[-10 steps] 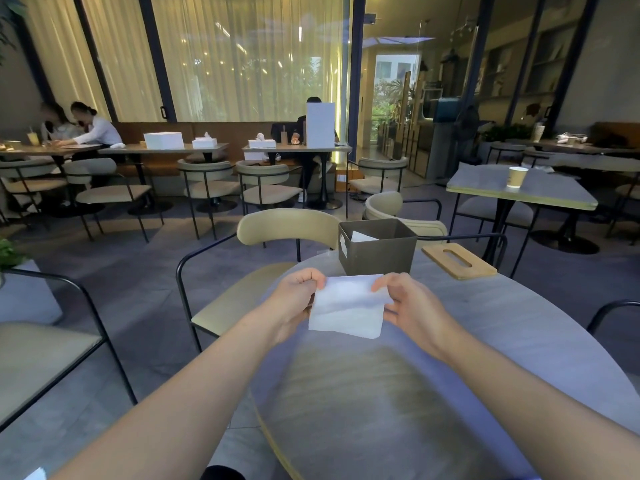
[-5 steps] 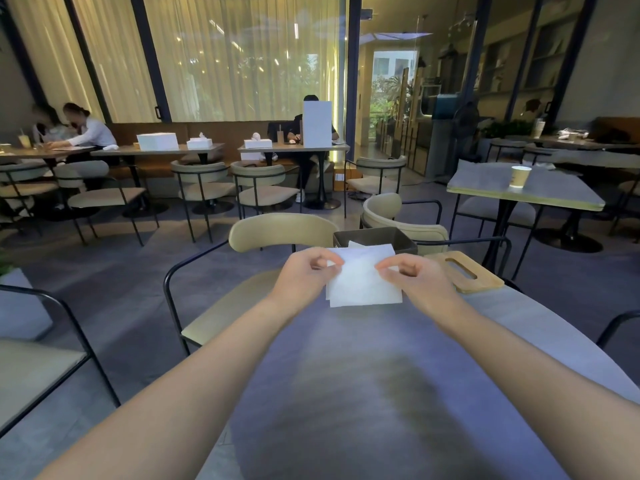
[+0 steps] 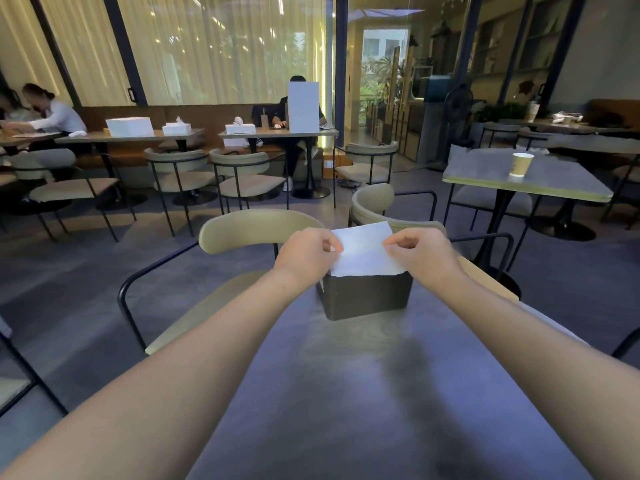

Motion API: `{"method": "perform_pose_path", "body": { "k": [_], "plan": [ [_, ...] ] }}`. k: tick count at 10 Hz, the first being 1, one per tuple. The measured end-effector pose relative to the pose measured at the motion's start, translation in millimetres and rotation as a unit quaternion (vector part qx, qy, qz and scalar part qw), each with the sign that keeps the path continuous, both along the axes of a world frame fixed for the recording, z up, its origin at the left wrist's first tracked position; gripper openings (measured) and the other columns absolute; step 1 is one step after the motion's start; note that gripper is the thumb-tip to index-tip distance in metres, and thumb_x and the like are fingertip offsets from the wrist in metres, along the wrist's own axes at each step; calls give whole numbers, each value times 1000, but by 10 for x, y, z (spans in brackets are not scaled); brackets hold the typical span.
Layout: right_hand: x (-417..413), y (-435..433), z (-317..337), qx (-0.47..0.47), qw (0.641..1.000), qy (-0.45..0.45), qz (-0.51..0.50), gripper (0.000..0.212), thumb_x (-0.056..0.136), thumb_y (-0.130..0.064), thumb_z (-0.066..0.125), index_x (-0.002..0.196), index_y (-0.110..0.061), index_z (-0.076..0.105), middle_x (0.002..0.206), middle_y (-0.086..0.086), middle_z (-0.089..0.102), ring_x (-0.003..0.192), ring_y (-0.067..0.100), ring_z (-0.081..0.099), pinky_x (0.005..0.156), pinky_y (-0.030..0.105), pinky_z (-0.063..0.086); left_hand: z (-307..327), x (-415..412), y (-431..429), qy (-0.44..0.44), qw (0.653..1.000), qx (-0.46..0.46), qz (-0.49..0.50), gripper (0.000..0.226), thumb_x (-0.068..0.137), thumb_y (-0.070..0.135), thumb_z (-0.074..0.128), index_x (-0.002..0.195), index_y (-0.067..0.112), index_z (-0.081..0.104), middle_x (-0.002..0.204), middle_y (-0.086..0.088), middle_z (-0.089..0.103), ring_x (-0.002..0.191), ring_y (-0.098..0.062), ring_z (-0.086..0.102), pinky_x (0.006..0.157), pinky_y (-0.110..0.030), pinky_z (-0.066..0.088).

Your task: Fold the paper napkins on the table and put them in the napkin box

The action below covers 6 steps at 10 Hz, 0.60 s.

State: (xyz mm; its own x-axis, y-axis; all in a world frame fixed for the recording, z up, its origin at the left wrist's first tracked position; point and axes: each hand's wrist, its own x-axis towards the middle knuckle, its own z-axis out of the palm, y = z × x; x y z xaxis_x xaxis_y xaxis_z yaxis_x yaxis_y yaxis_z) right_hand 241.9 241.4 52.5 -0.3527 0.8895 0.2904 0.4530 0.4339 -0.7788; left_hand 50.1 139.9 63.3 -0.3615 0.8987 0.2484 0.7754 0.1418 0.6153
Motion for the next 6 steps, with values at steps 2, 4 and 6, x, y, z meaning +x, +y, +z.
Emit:
{"method": "perform_pose_path", "body": {
  "k": [2, 4, 6],
  "plan": [
    [-61, 76, -121, 48, 993, -102, -16, 24, 97, -30, 61, 84, -32, 81, 97, -5, 73, 110, 23, 55, 105, 44, 43, -146, 19, 136, 75, 997, -24, 4, 29, 90, 18, 45, 62, 15, 51, 72, -9, 56, 87, -30, 48, 66, -37, 46],
    [-4, -136, -52, 86, 994, -63, -19, 28, 102, -35, 59, 89, -20, 79, 85, -1, 55, 94, 26, 53, 78, 37, 42, -70, 44, -11, 70, 997, 24, 9, 25, 101, 31, 53, 91, 18, 72, 98, -3, 52, 103, -24, 47, 90, -38, 45],
    [130, -571, 109, 43, 997, -43, 51, 32, 104, -31, 52, 89, -8, 67, 76, 12, 64, 67, 16, 51, 63, 34, 42, 3, 190, -400, 34, 998, 32, -33, 27, 99, 29, 54, 79, 15, 64, 82, -3, 68, 82, -20, 60, 74, -36, 49]
  ]
}}
